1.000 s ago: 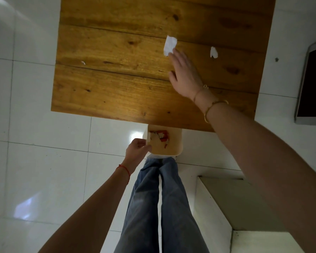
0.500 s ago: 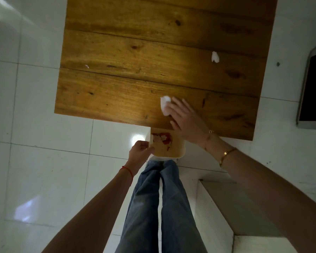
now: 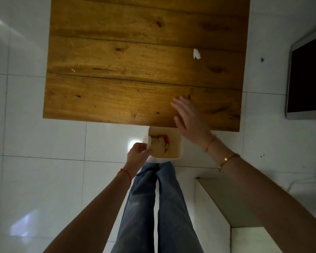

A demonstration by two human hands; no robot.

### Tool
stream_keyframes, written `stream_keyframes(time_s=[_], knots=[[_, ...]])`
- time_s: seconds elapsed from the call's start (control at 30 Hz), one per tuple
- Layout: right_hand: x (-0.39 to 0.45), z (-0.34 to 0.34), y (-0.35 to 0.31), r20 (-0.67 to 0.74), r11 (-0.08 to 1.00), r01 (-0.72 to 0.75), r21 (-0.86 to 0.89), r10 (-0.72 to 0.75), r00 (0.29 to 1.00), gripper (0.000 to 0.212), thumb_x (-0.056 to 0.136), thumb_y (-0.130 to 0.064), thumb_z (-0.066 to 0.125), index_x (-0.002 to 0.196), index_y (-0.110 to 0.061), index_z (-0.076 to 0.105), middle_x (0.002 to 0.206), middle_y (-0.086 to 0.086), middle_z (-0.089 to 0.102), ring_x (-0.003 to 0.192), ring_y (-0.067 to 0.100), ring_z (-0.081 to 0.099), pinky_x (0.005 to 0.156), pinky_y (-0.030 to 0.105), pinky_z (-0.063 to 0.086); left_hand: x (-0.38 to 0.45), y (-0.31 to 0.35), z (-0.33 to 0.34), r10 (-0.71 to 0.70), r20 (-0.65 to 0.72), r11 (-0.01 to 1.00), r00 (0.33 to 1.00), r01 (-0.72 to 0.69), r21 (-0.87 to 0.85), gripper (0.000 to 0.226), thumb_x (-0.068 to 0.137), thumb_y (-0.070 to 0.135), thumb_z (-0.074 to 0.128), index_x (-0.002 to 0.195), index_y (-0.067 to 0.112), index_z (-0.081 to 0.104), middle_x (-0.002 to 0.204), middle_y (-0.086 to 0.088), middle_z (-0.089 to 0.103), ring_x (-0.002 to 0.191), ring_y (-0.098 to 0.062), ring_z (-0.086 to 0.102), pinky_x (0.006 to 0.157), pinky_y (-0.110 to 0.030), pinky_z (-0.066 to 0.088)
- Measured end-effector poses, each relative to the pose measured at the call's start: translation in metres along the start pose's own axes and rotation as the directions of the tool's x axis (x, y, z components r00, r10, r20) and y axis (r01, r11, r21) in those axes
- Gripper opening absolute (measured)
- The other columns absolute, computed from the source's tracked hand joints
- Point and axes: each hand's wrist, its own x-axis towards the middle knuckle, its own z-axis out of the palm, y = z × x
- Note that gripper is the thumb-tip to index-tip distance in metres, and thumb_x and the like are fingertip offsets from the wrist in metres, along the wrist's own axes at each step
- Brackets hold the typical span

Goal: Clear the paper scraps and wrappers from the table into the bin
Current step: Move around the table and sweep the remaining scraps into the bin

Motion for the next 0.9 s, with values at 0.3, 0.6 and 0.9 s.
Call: stream_keyframes(time_s=[0.3, 0.6, 0.9], knots=[[0.094, -0.056, 0.059, -0.059, 0.959, -0.28, -0.04, 0.277, 0.959, 0.058, 0.102, -0.031, 0.035, 0.152, -0.011, 0.014, 0.162, 0.01, 0.01, 0.149, 0.027, 0.006, 0.122, 0.042, 0.009, 0.004, 0.009, 0.014, -0.001, 0.0, 0.999, 1.0, 0.001, -0.033, 0.008, 0.082, 0.014, 0.065, 0.088, 0.014, 0.059, 0.077, 0.005, 0.061, 0.068, -0.006, 0.057, 0.056, -0.011, 0.042], [0.1, -0.058, 0.061, 0.034, 0.983, -0.181, -0.018, 0.181, 0.983, 0.054, 0.098, -0.032, 0.044, 0.146, -0.01, 0.031, 0.155, 0.009, 0.028, 0.145, 0.026, 0.022, 0.118, 0.046, 0.024, 0.006, 0.013, 0.016, -0.022, 0.008, 0.999, 1.0, 0.022, -0.043, 0.012, 0.082, 0.014, 0.066, 0.091, 0.015, 0.057, 0.08, 0.006, 0.059, 0.071, -0.005, 0.056, 0.057, -0.012, 0.041], [0.016, -0.016, 0.02, 0.136, 0.999, -0.001, -0.039, 0.006, 0.991, 0.054, 0.098, -0.035, 0.042, 0.146, -0.011, 0.035, 0.155, 0.007, 0.031, 0.148, 0.021, 0.015, 0.122, 0.042, 0.01, -0.004, 0.016, 0.015, -0.006, 0.005, 1.0, 1.0, 0.007, -0.02, 0.01, 0.083, 0.012, 0.065, 0.088, 0.016, 0.057, 0.083, 0.002, 0.06, 0.076, -0.013, 0.057, 0.065, -0.019, 0.046]])
